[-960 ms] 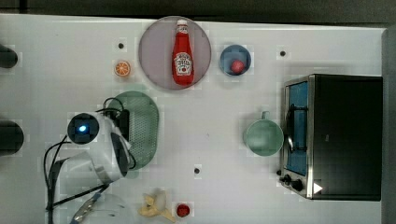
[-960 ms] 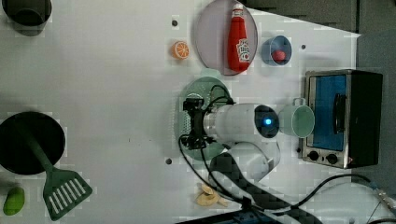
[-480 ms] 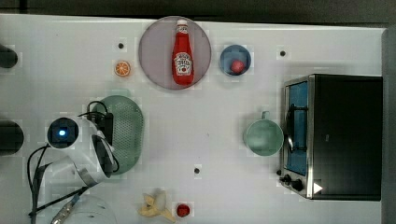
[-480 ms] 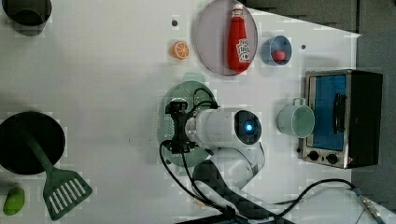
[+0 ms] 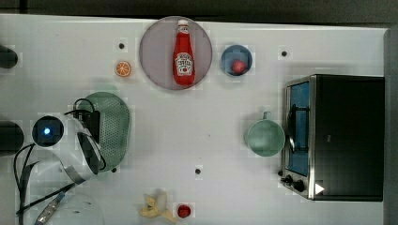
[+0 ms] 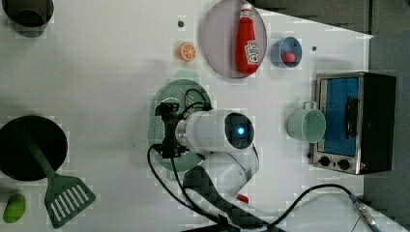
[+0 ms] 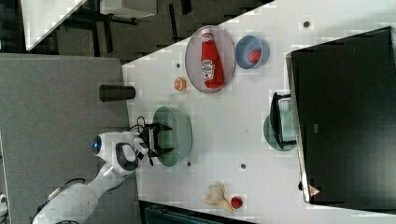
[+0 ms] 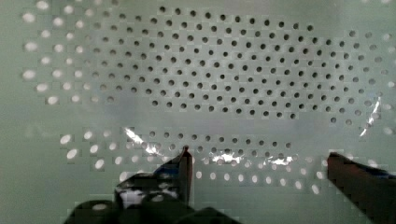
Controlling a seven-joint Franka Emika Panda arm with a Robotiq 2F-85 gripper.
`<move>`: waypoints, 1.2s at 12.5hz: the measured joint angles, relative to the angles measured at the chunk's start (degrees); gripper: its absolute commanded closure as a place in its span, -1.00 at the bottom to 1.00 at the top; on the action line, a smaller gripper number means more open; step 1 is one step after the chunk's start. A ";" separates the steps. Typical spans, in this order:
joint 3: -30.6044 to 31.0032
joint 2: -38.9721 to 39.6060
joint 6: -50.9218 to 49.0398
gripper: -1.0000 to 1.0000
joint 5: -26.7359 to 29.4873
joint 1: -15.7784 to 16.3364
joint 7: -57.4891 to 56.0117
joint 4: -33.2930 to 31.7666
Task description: Drag strainer right to left.
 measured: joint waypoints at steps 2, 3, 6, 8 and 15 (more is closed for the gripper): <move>0.83 0.36 -0.56 -1.00 -0.24 0.70 0.00 1.23; 1.40 1.43 -0.78 -1.00 -0.38 1.15 0.00 3.02; 0.56 2.35 -0.78 -1.00 0.03 3.44 0.06 4.81; 0.69 2.49 -1.68 -1.00 0.93 3.72 0.06 5.04; -6.91 -12.42 -18.69 -1.00 1.89 5.06 -12.81 2.35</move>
